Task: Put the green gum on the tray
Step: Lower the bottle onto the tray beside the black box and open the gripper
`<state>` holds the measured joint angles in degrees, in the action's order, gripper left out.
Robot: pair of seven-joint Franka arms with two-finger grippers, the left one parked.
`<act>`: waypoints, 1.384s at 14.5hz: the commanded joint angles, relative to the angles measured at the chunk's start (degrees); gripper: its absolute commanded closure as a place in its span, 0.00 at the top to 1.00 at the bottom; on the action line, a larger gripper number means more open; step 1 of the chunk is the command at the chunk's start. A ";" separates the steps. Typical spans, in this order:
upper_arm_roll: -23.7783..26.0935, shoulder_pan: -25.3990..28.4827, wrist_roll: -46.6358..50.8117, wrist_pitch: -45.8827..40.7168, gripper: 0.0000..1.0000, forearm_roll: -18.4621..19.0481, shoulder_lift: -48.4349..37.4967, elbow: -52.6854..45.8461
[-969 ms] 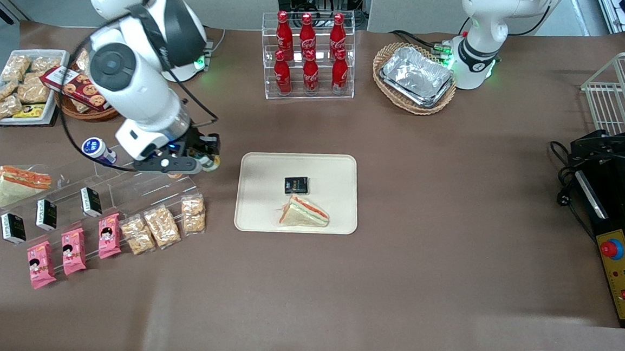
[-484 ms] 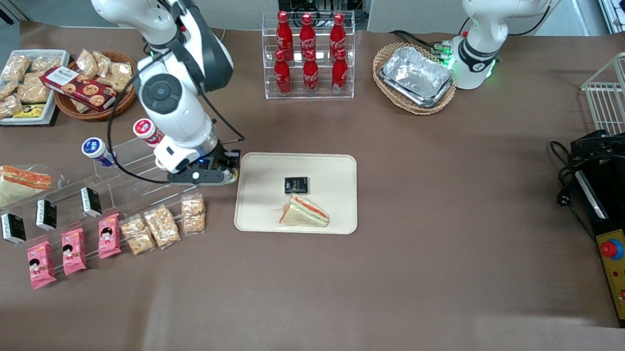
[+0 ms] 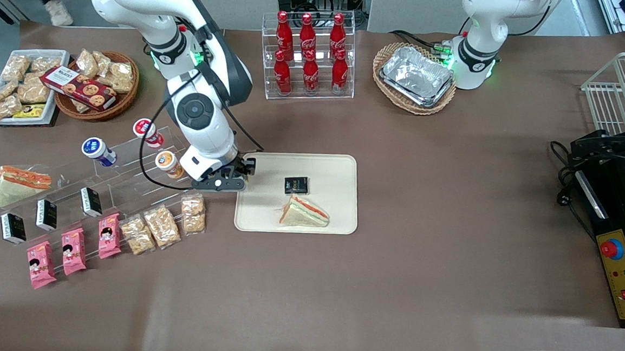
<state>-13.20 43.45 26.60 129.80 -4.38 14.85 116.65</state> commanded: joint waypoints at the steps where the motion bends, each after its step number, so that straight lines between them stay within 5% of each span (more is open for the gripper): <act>1: -0.69 1.99 0.64 6.07 0.29 -0.81 0.96 3.66; 13: -0.69 5.95 7.32 12.93 0.31 -0.81 6.85 3.40; 17: -0.69 6.12 8.99 13.29 0.52 -0.81 7.29 3.05; 20: -0.69 6.04 9.17 13.29 0.96 -0.90 7.12 3.05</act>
<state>-13.23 48.81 34.92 142.20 -4.38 21.74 120.17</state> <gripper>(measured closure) 0.348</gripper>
